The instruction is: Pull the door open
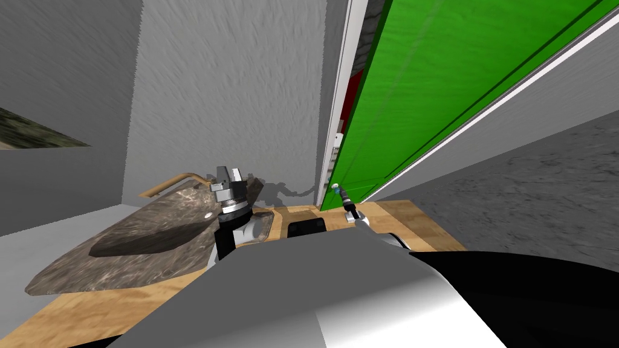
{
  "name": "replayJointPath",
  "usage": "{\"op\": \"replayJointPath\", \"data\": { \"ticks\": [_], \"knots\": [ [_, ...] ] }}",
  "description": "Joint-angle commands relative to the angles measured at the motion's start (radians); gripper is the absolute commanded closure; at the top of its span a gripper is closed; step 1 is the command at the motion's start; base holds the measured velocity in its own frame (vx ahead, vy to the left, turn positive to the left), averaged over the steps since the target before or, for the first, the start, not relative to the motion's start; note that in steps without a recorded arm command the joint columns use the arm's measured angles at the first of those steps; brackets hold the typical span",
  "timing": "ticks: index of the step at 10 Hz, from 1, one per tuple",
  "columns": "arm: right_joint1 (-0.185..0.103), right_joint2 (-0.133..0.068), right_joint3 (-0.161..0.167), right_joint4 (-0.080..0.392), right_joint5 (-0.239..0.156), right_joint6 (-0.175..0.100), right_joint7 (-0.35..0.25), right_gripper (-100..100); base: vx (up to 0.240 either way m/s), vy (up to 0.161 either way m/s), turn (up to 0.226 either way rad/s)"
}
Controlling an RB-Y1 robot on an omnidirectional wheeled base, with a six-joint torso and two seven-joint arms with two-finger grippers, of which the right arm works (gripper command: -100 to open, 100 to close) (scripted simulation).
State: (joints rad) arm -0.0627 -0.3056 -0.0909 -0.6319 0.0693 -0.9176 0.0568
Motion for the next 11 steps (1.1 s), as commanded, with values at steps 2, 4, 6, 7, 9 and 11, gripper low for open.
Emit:
{"op": "replayJointPath", "data": {
  "ticks": [2,4,6,7,9,11],
  "knots": [
    [-0.007,0.028,0.031,0.037,-0.004,-0.024,-0.039,100,0.003,-0.007,0.029],
    [-0.007,0.028,0.031,0.037,-0.004,-0.024,-0.039,100,-0.015,-0.009,0.011],
    [-0.007,0.028,0.031,0.037,-0.004,-0.024,-0.039,100,-0.009,-0.006,-0.016],
    [-0.007,0.028,0.031,0.037,-0.004,-0.024,-0.039,100,-0.001,0.007,0.000],
    [-0.007,0.028,0.031,0.037,-0.004,-0.024,-0.039,100,0.008,0.005,0.006],
    [-0.007,0.028,0.031,0.037,-0.004,-0.024,-0.039,100,-0.001,-0.004,-0.003]
  ]
}}
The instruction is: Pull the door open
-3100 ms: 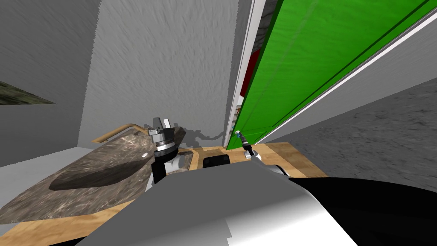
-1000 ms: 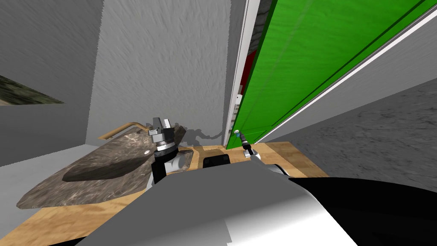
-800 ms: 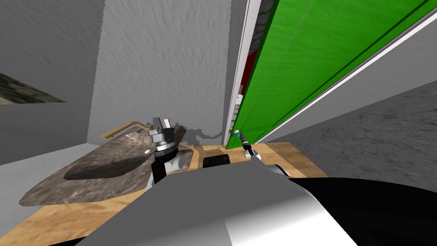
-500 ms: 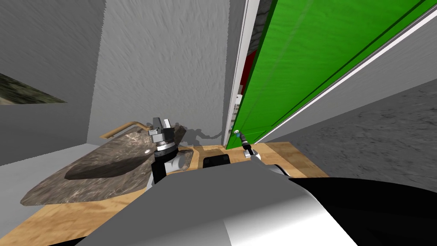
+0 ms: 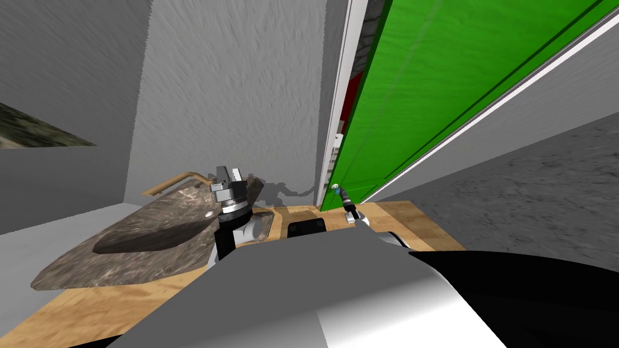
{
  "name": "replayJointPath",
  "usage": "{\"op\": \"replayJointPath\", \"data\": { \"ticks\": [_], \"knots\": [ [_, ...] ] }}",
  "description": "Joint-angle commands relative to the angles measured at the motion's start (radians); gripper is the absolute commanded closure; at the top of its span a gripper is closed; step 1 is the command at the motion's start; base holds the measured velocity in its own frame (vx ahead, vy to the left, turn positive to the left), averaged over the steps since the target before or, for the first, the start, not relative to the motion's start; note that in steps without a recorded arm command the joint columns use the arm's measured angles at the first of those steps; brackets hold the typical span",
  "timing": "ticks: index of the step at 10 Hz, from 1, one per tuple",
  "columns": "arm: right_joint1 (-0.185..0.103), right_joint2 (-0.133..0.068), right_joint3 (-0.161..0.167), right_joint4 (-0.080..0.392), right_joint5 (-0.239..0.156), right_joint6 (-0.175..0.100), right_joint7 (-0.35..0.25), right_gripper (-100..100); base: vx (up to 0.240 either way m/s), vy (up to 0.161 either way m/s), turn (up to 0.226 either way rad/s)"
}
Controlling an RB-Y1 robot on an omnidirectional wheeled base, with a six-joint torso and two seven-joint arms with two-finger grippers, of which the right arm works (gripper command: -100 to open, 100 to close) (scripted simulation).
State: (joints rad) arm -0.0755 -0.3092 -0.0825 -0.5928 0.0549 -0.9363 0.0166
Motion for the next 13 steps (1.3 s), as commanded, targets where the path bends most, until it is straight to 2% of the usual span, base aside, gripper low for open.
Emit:
{"op": "replayJointPath", "data": {
  "ticks": [1,6,10,11,12,13],
  "knots": [
    [-0.001,0.000,0.005,0.001,-0.009,0.001,-0.039,100,-0.027,-0.037,0.006],
    [-0.007,0.000,0.024,0.005,-0.044,0.005,-0.172,100,-0.060,-0.025,0.062],
    [-0.007,0.000,0.024,0.005,-0.044,0.005,-0.180,100,-0.017,-0.007,-0.001],
    [-0.008,0.000,0.029,0.006,-0.053,0.006,-0.213,100,-0.019,0.001,0.037],
    [-0.008,0.000,0.029,0.006,-0.053,0.006,-0.213,100,-0.031,-0.007,0.038],
    [-0.010,0.000,0.035,0.008,-0.064,0.007,-0.251,100,-0.043,-0.021,0.073]
  ]
}}
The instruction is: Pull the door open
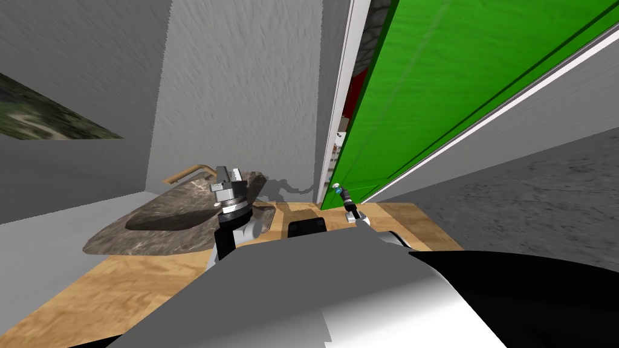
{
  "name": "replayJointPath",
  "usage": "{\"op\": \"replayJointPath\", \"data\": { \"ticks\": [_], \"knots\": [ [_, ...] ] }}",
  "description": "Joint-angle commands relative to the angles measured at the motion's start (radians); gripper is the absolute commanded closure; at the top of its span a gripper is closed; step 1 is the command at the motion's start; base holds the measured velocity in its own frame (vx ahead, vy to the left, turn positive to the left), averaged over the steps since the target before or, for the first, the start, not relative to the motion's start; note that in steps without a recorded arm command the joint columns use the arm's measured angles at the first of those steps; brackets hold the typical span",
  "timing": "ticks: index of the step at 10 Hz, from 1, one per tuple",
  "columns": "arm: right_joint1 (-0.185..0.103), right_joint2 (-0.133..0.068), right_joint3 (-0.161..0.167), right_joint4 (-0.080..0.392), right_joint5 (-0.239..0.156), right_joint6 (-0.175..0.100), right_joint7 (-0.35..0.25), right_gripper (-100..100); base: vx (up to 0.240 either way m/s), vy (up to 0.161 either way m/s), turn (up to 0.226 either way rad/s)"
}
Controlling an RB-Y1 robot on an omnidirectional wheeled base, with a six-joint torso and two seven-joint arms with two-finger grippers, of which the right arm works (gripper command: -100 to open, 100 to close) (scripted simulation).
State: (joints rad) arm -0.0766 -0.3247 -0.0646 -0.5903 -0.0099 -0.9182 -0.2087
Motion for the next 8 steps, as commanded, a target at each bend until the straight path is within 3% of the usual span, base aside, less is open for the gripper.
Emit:
{"op": "replayJointPath", "data": {
  "ticks": [1,4,8],
  "knots": [
    [-0.011,0.016,0.023,0.006,-0.010,-0.010,-0.050,100,-0.064,-0.044,0.100],
    [-0.011,0.016,0.023,0.006,-0.010,-0.010,-0.064,100,-0.031,-0.005,0.003],
    [-0.016,0.016,0.043,0.011,-0.046,-0.006,-0.176,100,-0.052,-0.023,0.070]
  ]
}}
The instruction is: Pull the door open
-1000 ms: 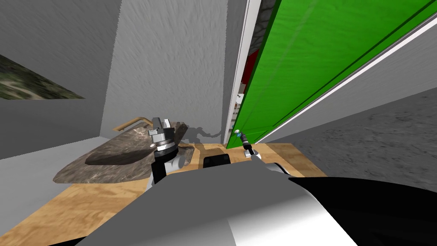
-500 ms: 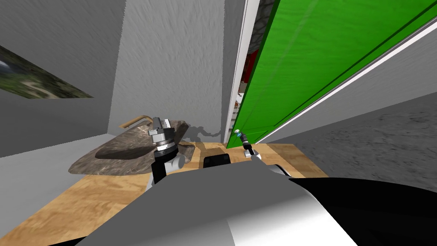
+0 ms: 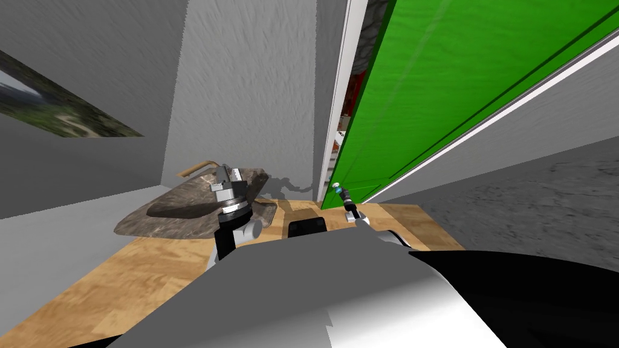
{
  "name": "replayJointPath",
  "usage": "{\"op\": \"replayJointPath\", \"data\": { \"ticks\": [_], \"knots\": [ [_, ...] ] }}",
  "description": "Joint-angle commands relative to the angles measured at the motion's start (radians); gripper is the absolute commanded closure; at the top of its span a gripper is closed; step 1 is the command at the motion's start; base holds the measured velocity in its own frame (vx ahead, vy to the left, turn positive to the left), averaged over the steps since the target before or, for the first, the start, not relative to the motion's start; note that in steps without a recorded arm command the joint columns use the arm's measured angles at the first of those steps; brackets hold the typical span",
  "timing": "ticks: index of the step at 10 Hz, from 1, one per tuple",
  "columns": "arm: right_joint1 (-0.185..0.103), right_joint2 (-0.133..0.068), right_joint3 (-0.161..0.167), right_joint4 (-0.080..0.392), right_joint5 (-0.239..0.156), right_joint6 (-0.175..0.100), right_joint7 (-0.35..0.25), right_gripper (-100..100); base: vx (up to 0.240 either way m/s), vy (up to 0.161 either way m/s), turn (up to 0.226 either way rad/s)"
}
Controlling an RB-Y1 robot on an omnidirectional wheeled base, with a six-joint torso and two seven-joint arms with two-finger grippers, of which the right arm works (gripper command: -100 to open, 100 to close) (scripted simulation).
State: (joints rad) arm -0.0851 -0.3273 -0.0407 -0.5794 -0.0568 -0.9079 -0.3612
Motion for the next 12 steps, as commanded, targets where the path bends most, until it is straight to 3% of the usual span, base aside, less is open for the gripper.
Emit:
{"op": "replayJointPath", "data": {
  "ticks": [1,5,9,10,12],
  "knots": [
    [-0.008,0.019,0.019,0.000,0.001,-0.017,-0.030,100,-0.042,-0.023,0.029],
    [-0.014,0.019,0.041,0.005,-0.040,-0.012,-0.136,100,-0.061,-0.025,0.062],
    [-0.016,0.019,0.049,0.007,-0.054,-0.011,-0.193,100,-0.044,-0.021,0.048],
    [0.007,0.007,0.038,-0.013,-0.069,0.020,-0.219,-100,-0.037,-0.048,-0.014],
    [0.006,0.011,0.046,-0.015,-0.081,0.023,-0.268,-100,-0.047,-0.048,-0.005]
  ]
}}
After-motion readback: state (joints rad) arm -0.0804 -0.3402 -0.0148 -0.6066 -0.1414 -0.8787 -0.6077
